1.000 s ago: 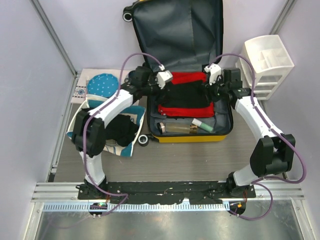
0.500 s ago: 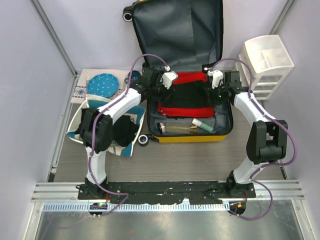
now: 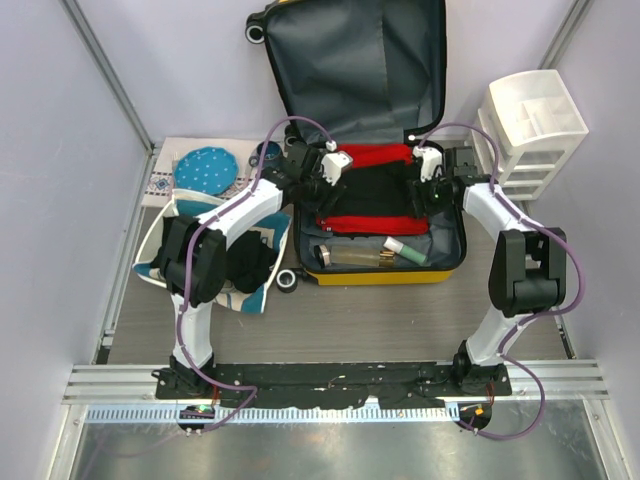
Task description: Open, take out, and arrange the luggage
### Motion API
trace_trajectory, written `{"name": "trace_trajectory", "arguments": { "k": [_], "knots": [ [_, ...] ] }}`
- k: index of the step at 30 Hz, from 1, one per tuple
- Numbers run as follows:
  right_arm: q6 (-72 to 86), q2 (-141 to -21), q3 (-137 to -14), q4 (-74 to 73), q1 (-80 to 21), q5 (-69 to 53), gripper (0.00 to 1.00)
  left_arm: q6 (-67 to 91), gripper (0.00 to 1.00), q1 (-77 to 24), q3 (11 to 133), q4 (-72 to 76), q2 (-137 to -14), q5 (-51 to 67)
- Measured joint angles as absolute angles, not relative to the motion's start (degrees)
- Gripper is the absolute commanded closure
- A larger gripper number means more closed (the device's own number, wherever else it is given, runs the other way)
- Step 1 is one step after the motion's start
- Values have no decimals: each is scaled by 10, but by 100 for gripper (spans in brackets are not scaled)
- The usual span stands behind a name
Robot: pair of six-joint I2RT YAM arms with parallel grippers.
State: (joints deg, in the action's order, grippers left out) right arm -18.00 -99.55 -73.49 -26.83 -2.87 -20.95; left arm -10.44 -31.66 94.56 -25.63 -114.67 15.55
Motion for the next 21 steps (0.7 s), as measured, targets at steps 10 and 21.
{"name": "trace_trajectory", "arguments": {
  "k": [10,21],
  "knots": [
    [-171,-1004,-737,-269,-28,-221,99,-90,76,-321,946,-266,-1147,164],
    [-164,-950,-738,-274,-21,-242,99,-73,100,-321,946,-277,-1130,176]
  ]
}}
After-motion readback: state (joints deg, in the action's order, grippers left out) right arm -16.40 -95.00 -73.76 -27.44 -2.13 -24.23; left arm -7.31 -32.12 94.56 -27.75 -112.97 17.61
